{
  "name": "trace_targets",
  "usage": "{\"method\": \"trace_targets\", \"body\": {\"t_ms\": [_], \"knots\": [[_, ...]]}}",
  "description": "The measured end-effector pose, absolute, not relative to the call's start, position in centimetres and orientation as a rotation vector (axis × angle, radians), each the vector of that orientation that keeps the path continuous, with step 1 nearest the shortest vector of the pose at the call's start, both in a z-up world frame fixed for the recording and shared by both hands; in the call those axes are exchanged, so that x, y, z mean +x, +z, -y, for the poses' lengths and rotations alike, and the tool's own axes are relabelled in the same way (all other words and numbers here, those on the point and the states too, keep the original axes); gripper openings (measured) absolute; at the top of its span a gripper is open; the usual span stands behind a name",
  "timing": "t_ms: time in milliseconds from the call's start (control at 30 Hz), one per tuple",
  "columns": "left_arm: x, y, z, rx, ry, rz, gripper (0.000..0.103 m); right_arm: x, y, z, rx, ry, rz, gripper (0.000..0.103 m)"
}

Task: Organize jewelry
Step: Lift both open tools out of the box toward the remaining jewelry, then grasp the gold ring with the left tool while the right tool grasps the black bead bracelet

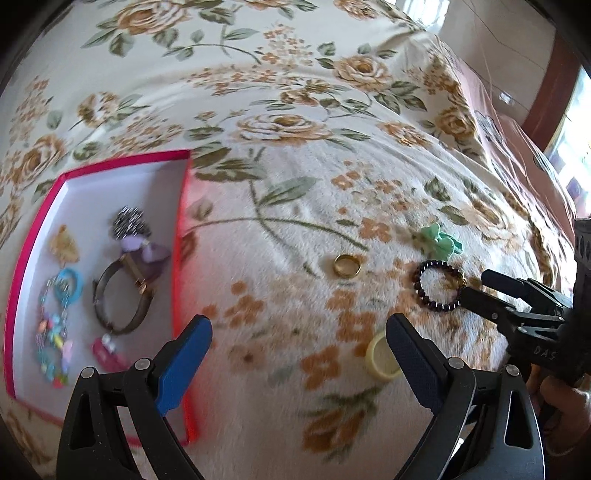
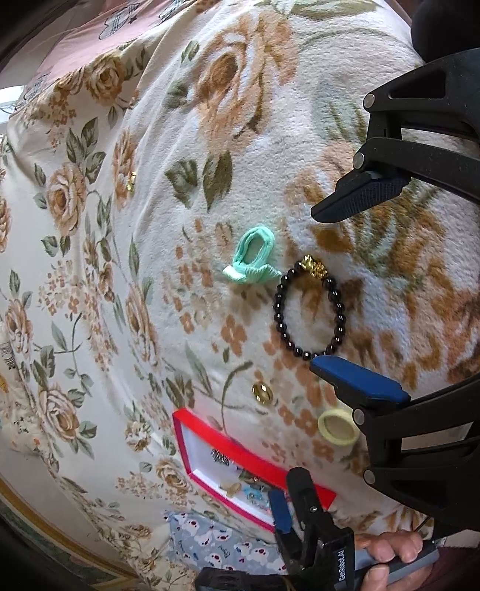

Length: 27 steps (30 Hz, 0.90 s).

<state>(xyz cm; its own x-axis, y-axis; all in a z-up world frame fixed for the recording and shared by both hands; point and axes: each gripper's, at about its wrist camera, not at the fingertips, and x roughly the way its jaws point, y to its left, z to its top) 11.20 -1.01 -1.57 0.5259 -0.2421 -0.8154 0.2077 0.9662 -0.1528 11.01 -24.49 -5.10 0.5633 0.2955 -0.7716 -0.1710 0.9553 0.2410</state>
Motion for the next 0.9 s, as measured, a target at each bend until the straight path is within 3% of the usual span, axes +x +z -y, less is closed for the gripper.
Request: {"method": "trace_targets", "body": {"t_ms": [67,300,500,600,633,733,900], "knots": [[12.2,-1.9,1.8,-0.008,-0.284,-0.978,0.095,11.5,-5.5,24.5,0.145,0.267,-0.946,0.064],[15.5,-3.4,4.2,0.037,-0.345,-0.997,0.092,12.8,-6.6,24.4,0.126,0.256,-0.976,0.051],[18.1,-6.1,5.9,0.046,-0.403,-1.056,0.066,13.0,-7.1,23.7,0.069,0.248,-0.969,0.036],[18.8,-6.9,6.8,0.085,-0.412,-1.029,0.059,12.9,-7.1,23.7,0.033,0.234,-0.958,0.019],[18.9,-7.1,6.9,0.093,-0.417,-1.020,0.049,13.0,-7.1,23.7,0.031,0.232,-0.956,0.010],[19.4,-7.3,6.7,0.063,-0.437,-1.017,0.023,13.1,-6.9,24.1,0.072,0.252,-0.953,0.010],[18.9,-6.7,5.5,0.034,-0.422,-1.009,0.022,13.0,-6.0,24.3,0.105,0.280,-0.937,0.008]]}}
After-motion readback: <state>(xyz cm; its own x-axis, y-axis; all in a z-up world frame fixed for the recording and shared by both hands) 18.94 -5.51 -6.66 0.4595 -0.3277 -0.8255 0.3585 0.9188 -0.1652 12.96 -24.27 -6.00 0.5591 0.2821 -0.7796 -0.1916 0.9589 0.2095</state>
